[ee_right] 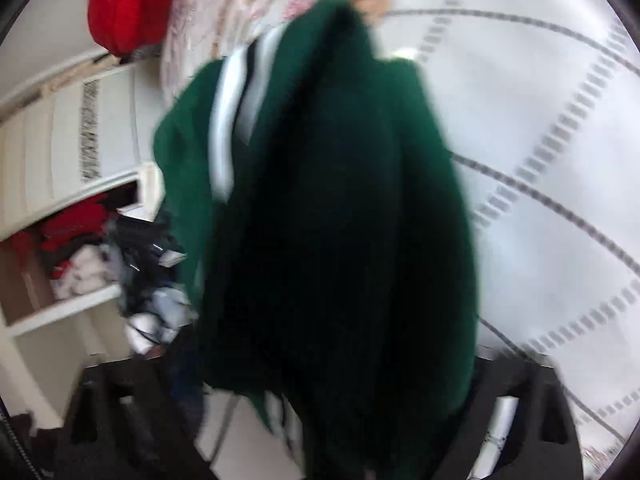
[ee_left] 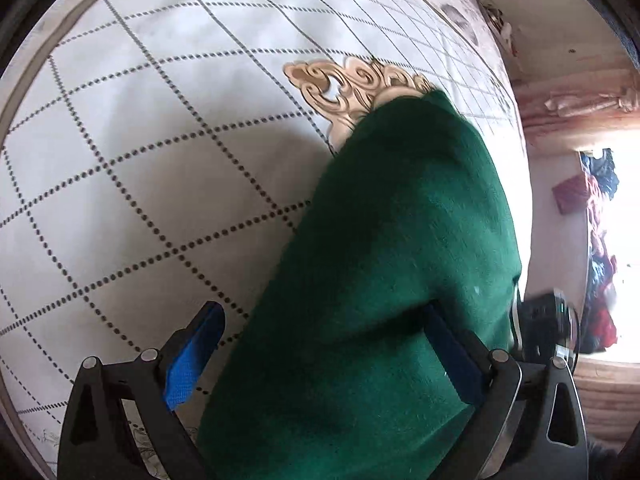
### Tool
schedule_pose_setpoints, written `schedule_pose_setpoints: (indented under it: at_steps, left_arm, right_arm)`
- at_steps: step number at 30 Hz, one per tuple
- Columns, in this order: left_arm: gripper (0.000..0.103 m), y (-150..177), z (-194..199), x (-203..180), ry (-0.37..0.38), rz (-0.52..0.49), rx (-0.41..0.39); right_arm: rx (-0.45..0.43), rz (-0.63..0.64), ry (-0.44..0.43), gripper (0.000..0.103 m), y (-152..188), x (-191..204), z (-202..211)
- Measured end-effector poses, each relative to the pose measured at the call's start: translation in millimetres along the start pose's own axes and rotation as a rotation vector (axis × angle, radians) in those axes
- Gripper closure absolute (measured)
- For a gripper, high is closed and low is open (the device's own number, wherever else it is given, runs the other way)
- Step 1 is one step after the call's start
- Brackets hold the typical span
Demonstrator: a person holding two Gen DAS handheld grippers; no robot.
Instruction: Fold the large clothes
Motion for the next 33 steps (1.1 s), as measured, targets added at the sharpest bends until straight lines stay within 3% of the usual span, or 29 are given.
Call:
schedule_pose_setpoints:
  at_steps: [3,6,10,13,15,18,21,26,33]
  left_arm:
    - [0.001,3.9,7.0,-3.1,-0.017,-0.024,0.004]
    - [0.001,5.6,6.0,4.9,0.025,0.003,-0.009]
    - [0.004,4.2,5.8,-0.6,0.031,0.000,-0.075]
    - [0.022,3.1,13.5,-12.6,-0.021,-0.055,-0.145]
    - [0.042,1.4,21.9,-16.3,-0.031,-0.054,-0.171]
    - [0.050,-5.7,35.1,-23.4,-0.039,-0.040,-0.180]
    - [0.051,-18.2,43.4,-34.9,-0.054,-0.042,-0.180]
    - [0.051,-58.9,55.3,-54.6,-0.051,-0.047,-0.204]
    - [0.051,-152.8,57.7,-70.2,-0.036,-0.044,-0.255]
  right_arm:
    - [0.020,0.062,-0.039,0.020,-12.1,29.2,-1.6]
    - [0.032,0.156,0.093,0.018,-28.0,45.1,-7.4]
    - [0.095,0.115,0.090,0.015,-35.3,40.3,-19.5]
    - [0.033,0.108,0.139,0.032,-32.6,51.3,-23.7]
    - [0.000,0.097,0.143,0.040,-30.5,56.3,-26.0]
    - [-0.028,0.081,0.141,0.051,-24.5,65.8,-21.3]
    - [-0.033,0.067,0.134,0.057,-32.3,87.9,-21.4]
    - [-0.053,0.066,0.114,0.058,-47.9,129.8,24.3]
    - [-0.107,0.114,0.133,0.059,-125.0,214.2,82.7]
Point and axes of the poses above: each gripper's, at about its wrist camera, not at the fingertips, and z roughly against the way its jaws point, x to its left, y to its underside, the point moved 3 cm from there along -z, roughly the way its jaws point, and after that the axes turned 15 degrees about -z, right-handed, at the moved point
